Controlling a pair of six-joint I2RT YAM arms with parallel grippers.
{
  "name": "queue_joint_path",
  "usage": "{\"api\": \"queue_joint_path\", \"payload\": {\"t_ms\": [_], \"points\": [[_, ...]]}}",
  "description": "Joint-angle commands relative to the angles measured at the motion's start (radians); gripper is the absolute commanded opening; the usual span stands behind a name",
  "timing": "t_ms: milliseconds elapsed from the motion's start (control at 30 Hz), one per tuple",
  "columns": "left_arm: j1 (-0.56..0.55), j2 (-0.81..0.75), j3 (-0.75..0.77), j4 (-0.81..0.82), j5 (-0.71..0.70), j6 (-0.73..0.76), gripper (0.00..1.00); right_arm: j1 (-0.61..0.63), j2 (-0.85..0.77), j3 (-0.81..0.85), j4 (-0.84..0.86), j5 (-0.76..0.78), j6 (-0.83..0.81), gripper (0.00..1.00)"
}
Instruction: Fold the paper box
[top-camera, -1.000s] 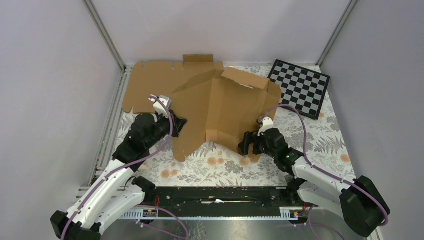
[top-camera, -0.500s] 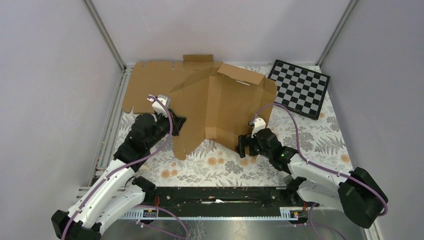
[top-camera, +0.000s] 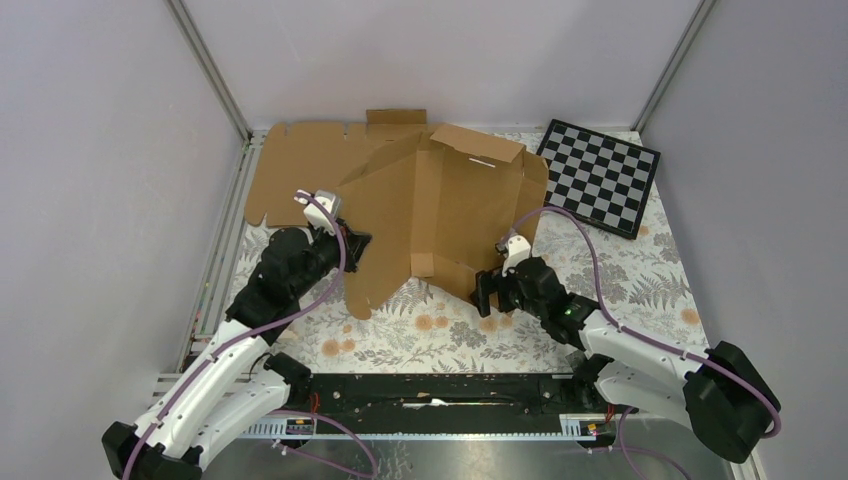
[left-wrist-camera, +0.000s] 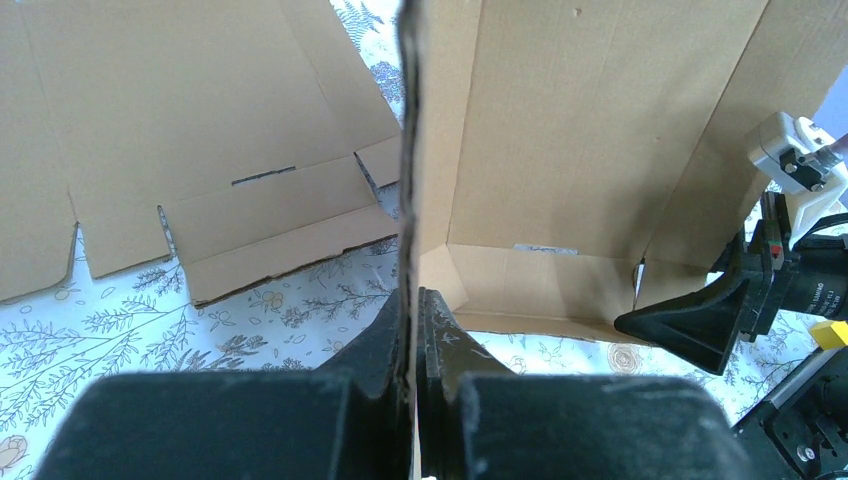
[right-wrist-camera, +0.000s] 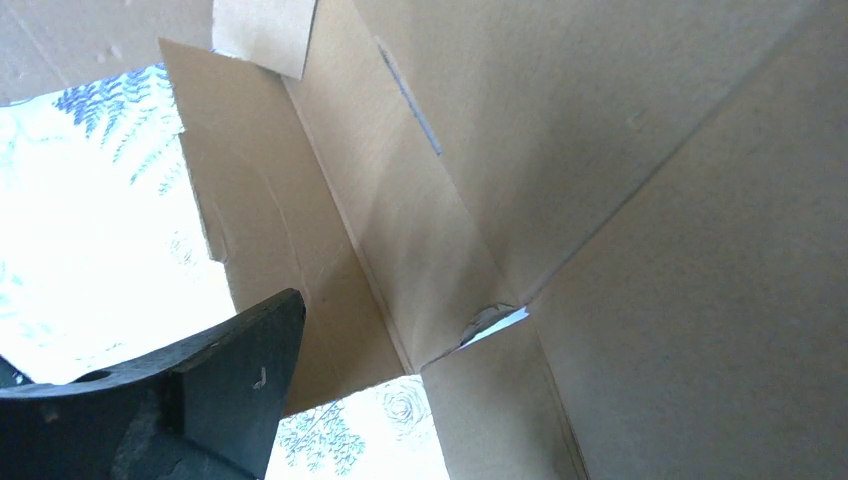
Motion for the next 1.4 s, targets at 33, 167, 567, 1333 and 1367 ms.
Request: {"api": "queue_joint_path", "payload": {"t_ms": [33, 167, 567, 1333, 1367], "points": [[-0.001, -0.027, 0.049, 0.067, -0.014, -0.004, 0.0, 0.019, 0.004, 0.024, 0.008, -0.105, -0.05, 1.0], [-0.001, -0.023, 0.072, 0.056, -0.003, -0.037, 0.0, 0.054, -0.003, 0.012, 0.034, -0.103, -0.08, 1.0], [-0.001, 0.027, 0.222, -0.05, 0.147, -0.069, 0.0, 0.081, 0.087, 0.068, 0.027, 0.122, -0.049, 1.0], [-0.001, 0.039, 0.161, -0.067, 0.191, -0.012, 0.0, 0.055, 0.115, 0.087, 0.11, 0.111, 0.15, 1.0], [-0.001, 0.039, 0.163, -0.072, 0.191, -0.006, 0.0, 0.055, 0.116, 0.086, 0.11, 0.107, 0.15, 1.0]]}}
